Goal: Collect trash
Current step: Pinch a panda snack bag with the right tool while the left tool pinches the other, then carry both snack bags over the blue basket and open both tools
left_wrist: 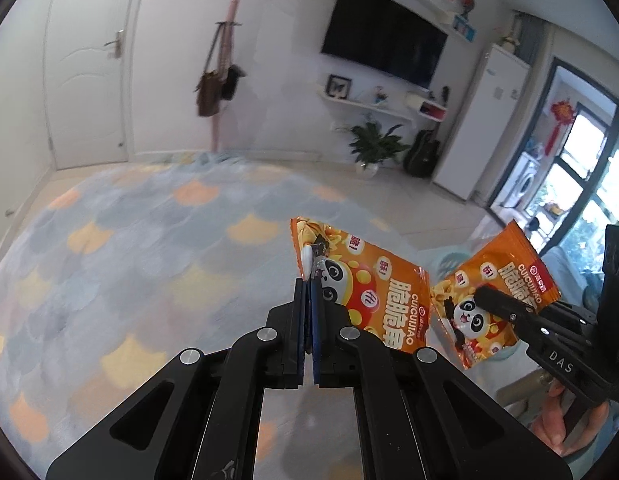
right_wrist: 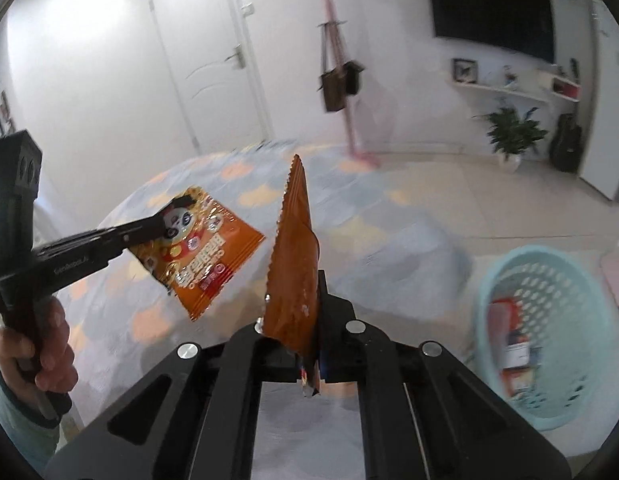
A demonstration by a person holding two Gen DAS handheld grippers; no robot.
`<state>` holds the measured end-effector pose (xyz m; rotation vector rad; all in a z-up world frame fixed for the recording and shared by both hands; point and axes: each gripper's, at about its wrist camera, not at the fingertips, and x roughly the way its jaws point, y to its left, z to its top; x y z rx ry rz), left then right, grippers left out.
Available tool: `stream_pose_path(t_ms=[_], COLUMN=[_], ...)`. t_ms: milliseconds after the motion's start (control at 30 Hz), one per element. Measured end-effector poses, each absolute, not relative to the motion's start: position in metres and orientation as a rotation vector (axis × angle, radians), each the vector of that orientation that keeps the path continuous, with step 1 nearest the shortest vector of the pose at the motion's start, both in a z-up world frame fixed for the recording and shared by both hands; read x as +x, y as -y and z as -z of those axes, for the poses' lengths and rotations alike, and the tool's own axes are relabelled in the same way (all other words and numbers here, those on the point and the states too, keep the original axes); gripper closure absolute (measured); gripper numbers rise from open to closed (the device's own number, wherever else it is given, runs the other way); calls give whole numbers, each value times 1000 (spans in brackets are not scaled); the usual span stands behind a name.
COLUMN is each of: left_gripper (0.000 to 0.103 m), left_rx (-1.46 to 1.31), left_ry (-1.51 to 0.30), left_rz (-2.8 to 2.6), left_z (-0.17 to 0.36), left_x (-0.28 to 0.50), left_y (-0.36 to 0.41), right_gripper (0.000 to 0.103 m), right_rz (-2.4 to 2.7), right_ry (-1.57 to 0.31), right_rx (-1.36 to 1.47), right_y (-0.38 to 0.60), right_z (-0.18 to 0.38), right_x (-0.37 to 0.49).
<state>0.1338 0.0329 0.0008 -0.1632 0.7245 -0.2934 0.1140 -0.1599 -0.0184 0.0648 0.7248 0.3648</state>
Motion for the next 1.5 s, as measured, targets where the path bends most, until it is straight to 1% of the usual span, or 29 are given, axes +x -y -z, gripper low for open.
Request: stream_pose_path(t_ms=[133,267,400,567,867,967,1000,1033,1067,1100,1133,1167,1267,1300,1367,1400,1433,1500], left_gripper=[103,103,103,103,102,89,86,81,67,55,52,49,49,44,42,41,39,34], left_rx=[-142,-125,-89,-49,34,38,39,39,23,13,8,4,-22,-31,-47,-52,-60,-93], left_ry=[-702,-708,-738,-786,-869,-902,-905,-903,-894,-881,-866,-855,-845,-843,-831,-819,-807,-769], left_rz=[364,429,489,551,597,630,627,624,626,623,617,611,613,620,636,635,630,612], left_z=[-14,-15,-3,20,78,90,91,89,87,85,83,80,72,68,59,55,51,39], left_x=[152,174,190,202,215,220,223,224,224,223,221,218,211,209,199,195,191,178], left_y=[8,62,117,176,233,238,235,233,229,228,225,221,214,213,206,202,197,179], right_gripper=[99,99,99,99,99,97,93,86,82,72,58,57,56,56,51,45,43,43], right_rz=[-267,-128,-31,47,244,255,258,256,259,264,264,258,241,236,230,226,220,199], right_ry=[-668,-633,-666,-712,-840,-875,-884,-891,-893,-890,-883,-873,-839,-829,-810,-790,-778,-753], right_rx=[106,171,236,283,390,419,426,432,433,433,438,445,442,433,422,415,412,397], right_y=[207,260,310,350,413,421,422,424,425,426,427,427,425,422,416,411,409,401], right_z=[0,0,17,39,101,116,119,122,124,125,125,125,115,110,100,93,88,76], right_x=[117,119,125,132,143,146,148,149,150,149,147,141,132,128,123,117,114,108])
